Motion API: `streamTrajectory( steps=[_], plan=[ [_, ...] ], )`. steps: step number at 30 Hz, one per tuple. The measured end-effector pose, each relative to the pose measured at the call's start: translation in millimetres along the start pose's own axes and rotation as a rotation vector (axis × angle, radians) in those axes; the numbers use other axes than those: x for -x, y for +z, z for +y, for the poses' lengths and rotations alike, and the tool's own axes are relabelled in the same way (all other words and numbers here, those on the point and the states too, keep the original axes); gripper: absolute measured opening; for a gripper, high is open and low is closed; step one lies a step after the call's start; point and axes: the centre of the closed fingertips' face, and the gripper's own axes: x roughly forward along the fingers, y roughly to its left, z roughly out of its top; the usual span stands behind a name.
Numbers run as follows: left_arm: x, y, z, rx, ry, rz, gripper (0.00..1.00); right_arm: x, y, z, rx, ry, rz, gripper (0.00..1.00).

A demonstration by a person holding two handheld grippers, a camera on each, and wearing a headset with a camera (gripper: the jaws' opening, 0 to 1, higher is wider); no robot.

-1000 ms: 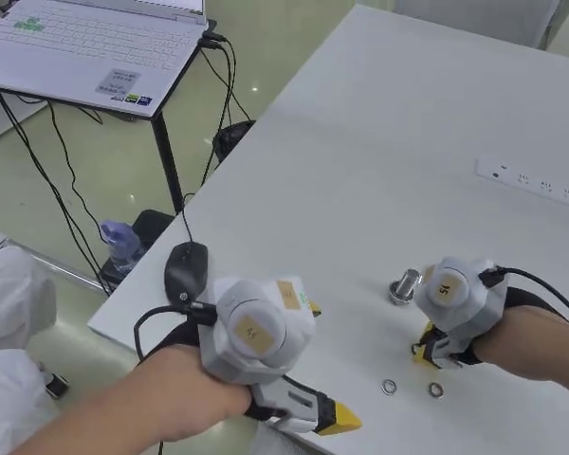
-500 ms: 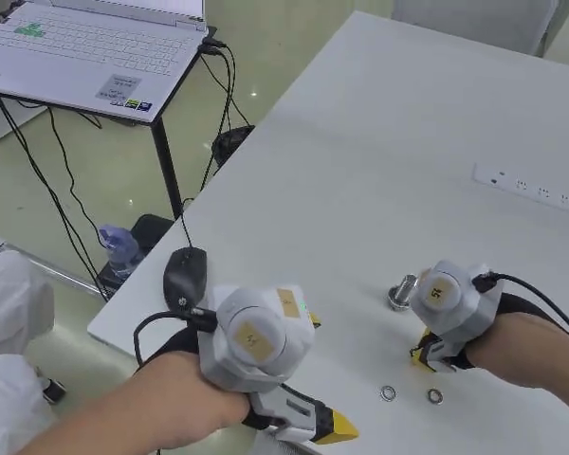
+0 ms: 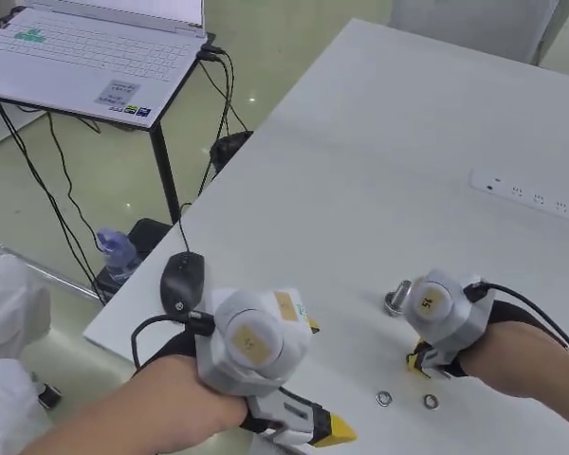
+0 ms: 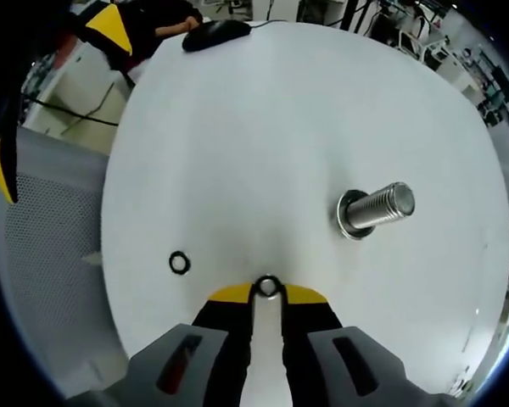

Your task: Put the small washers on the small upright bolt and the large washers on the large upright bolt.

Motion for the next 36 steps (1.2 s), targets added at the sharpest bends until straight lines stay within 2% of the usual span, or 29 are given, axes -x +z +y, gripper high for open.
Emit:
streamTrajectory(
  steps=[4,8,12,17,23,26,28,31,36],
  plan=[
    [-1.3,-0.8,-3.4,-0.003,-0.004,0.001,0.70,-0.7,0.5,-0.3,-0.035,0.018,-0.012,0.12],
    [-1.5,1.3,-4.7,0.007,-0.008,-0.010,0.71,2.9,0.5,6.1,-0.025,0.030,-0.020,0.12],
    [-2.8,3.3,-3.2,0.017,-0.001,-0.023,0.73,13.8,-1.0,7.9,-0.015,0.026,-0.018,0.12],
    [-6.3,3.9,-2.4,0.009,-0.002,-0.019,0.75,38.7,-7.9,6.3,-0.013,0.005,-0.027,0.12],
    [-13.7,7.4,-1.7,-0.007,-0.002,-0.016,0.78,69.2,-25.1,3.4,-0.049,-0.005,-0.042,0.12],
    [-16.7,8.2,-0.2,-0.010,0.000,-0.014,0.79,86.0,-33.7,-1.0,-0.106,-0.007,-0.070,0.12],
    [-19.0,8.8,0.6,-0.014,0.001,-0.009,0.80,94.2,-41.1,-4.1,-0.115,-0.015,-0.073,0.12],
    [-20.1,10.1,3.5,-0.031,0.002,-0.010,0.82,103.5,-51.4,-10.8,-0.135,-0.030,-0.076,0.12],
    [-22.4,6.3,10.1,-0.029,0.007,0.011,0.83,111.8,-67.0,-27.5,-0.167,-0.050,-0.074,0.12]
  ],
)
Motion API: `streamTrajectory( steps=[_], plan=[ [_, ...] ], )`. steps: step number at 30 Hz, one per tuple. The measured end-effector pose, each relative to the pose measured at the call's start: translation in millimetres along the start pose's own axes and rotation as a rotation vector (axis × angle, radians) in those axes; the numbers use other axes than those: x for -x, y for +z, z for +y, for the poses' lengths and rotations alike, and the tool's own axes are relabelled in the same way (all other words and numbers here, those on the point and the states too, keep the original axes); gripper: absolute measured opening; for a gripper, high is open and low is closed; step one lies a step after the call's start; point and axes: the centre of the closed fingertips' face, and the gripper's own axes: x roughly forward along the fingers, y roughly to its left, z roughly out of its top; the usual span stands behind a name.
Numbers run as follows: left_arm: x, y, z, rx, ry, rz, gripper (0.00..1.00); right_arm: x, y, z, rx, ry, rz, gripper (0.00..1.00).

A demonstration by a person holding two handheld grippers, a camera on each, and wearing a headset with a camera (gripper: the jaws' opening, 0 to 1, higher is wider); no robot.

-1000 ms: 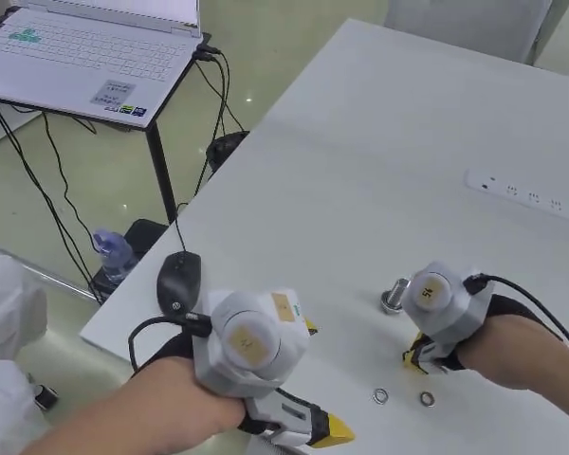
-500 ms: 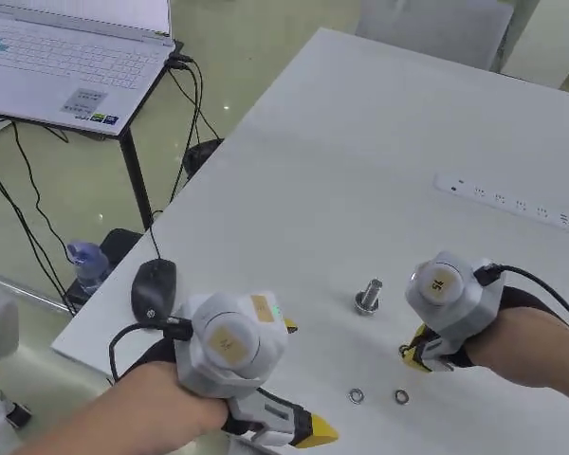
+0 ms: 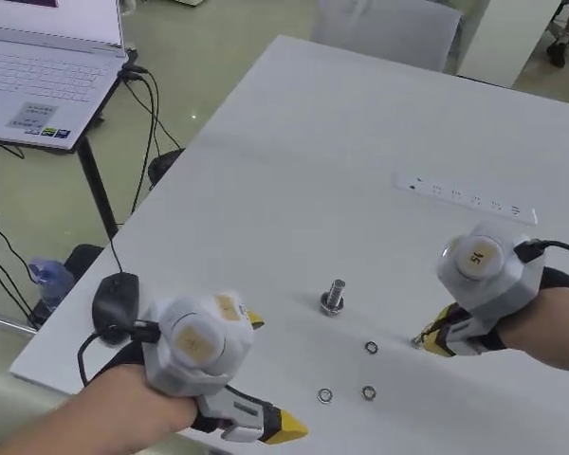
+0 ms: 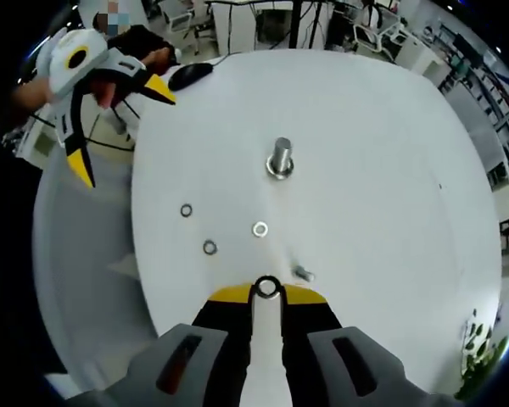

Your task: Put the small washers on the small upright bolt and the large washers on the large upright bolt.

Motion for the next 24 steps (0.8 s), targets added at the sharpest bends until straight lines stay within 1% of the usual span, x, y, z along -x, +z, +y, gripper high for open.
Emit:
streamTrajectory(
  steps=[2,4,7,9,12,16,21,24],
  plan=[
    [-0.6,-1.3,0.0,-0.001,0.002,0.007,0.83,2.3,-3.6,-6.5,-0.009,-0.006,0.005,0.12],
    [-1.1,-0.9,0.0,0.010,0.002,0.002,0.85,4.6,-5.0,-11.3,-0.015,-0.012,0.004,0.12],
    [-3.5,-1.6,-0.9,0.011,0.006,0.005,0.87,3.3,-6.0,-17.0,-0.017,-0.017,0.005,0.12],
    [-4.4,-2.9,-1.7,0.014,0.003,0.009,0.87,1.1,-6.3,-21.5,-0.015,-0.023,0.008,0.12],
    [-5.6,-4.6,-1.8,0.017,0.001,0.013,0.87,-2.6,-4.9,-21.3,-0.002,-0.022,0.016,0.12],
    [-7.0,-8.4,2.8,0.028,0.004,0.016,0.87,-7.8,-2.8,-22.8,0.006,-0.015,0.022,0.12],
    [-7.1,-6.7,6.0,0.028,0.005,0.018,0.89,-13.9,0.2,-25.7,-0.001,-0.011,0.025,0.12],
    [-8.0,-4.6,5.5,0.028,-0.001,0.019,0.90,-17.1,-0.2,-25.0,-0.008,0.003,0.031,0.12]
  ],
)
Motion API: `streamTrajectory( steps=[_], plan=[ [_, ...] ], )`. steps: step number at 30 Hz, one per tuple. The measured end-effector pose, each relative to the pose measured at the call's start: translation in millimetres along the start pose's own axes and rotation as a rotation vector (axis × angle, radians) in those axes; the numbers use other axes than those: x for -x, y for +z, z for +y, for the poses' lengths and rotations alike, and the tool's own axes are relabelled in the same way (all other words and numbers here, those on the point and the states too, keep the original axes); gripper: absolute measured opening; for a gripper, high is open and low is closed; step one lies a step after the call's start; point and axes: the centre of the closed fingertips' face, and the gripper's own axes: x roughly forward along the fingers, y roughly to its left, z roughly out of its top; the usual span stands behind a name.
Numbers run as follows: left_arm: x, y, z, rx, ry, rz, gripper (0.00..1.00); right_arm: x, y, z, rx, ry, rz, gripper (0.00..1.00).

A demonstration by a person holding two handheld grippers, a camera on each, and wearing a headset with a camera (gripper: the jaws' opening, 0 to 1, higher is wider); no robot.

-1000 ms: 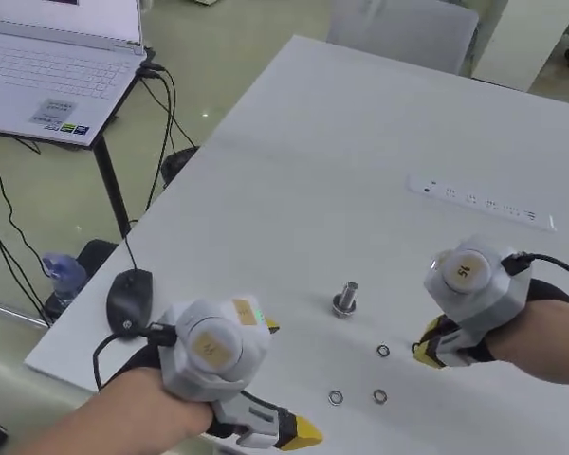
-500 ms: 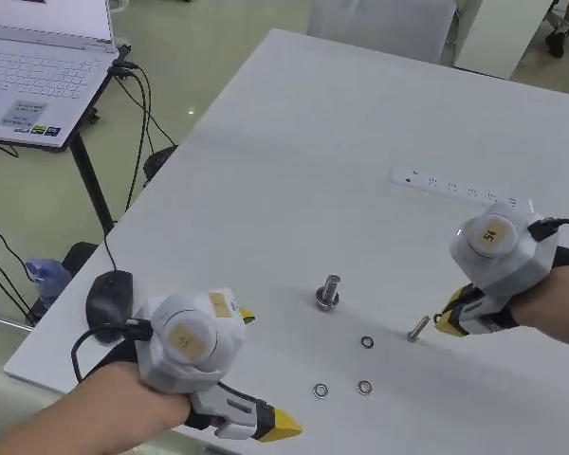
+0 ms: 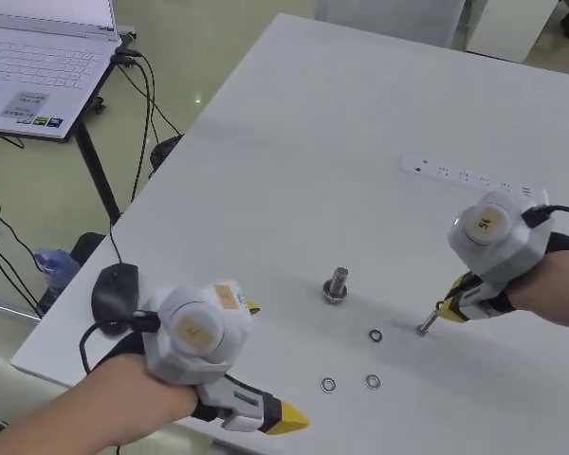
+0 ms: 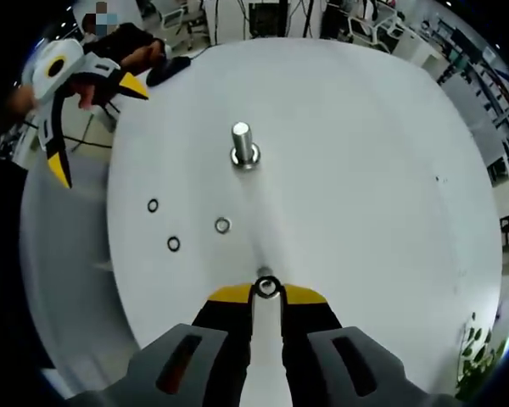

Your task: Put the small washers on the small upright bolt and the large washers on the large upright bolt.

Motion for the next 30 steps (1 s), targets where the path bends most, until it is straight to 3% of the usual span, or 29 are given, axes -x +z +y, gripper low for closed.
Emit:
streamTrajectory(
  steps=[17,30],
  plan=[
    [-6.5,-2.1,-9.9,-0.018,-0.039,0.018,0.89,-9.2,-2.6,0.0,-0.016,0.016,0.023,0.12],
    [-3.9,-2.0,-9.2,-0.025,-0.047,0.026,0.87,-20.0,-4.9,2.0,0.003,0.016,0.043,0.12]
  ],
)
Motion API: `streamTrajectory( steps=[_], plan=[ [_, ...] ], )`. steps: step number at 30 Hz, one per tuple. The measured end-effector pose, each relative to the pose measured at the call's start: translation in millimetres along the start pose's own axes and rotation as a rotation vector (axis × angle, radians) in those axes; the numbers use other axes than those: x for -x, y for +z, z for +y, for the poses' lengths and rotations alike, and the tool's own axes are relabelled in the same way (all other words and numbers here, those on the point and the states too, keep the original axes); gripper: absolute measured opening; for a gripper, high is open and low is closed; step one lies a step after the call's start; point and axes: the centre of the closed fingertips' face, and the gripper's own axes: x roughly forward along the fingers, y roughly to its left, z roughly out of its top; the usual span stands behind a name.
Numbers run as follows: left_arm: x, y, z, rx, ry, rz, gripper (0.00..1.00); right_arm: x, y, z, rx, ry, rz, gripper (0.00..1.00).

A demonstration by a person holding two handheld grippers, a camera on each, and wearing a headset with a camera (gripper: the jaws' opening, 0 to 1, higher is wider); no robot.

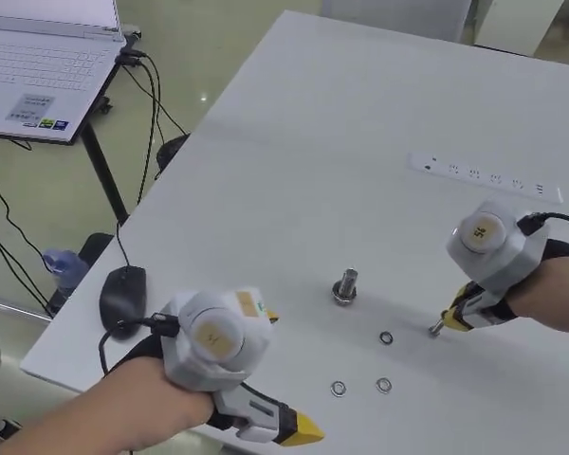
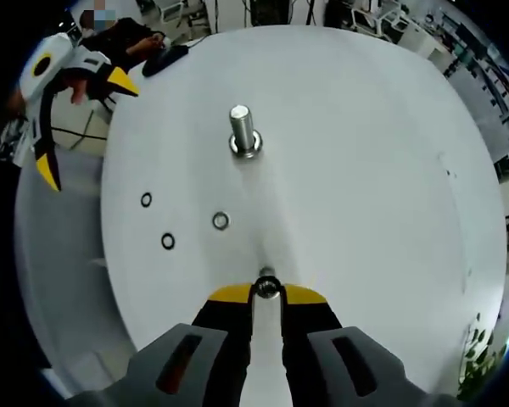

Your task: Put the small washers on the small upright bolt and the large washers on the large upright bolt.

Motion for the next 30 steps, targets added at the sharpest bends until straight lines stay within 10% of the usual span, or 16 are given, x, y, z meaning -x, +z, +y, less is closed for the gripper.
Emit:
streamTrajectory(
  steps=[30],
  plan=[
    [3.8,-13.2,-2.3,0.025,-0.004,0.030,0.84,-34.2,-10.0,-0.1,0.025,0.014,0.029,0.12]
  ],
)
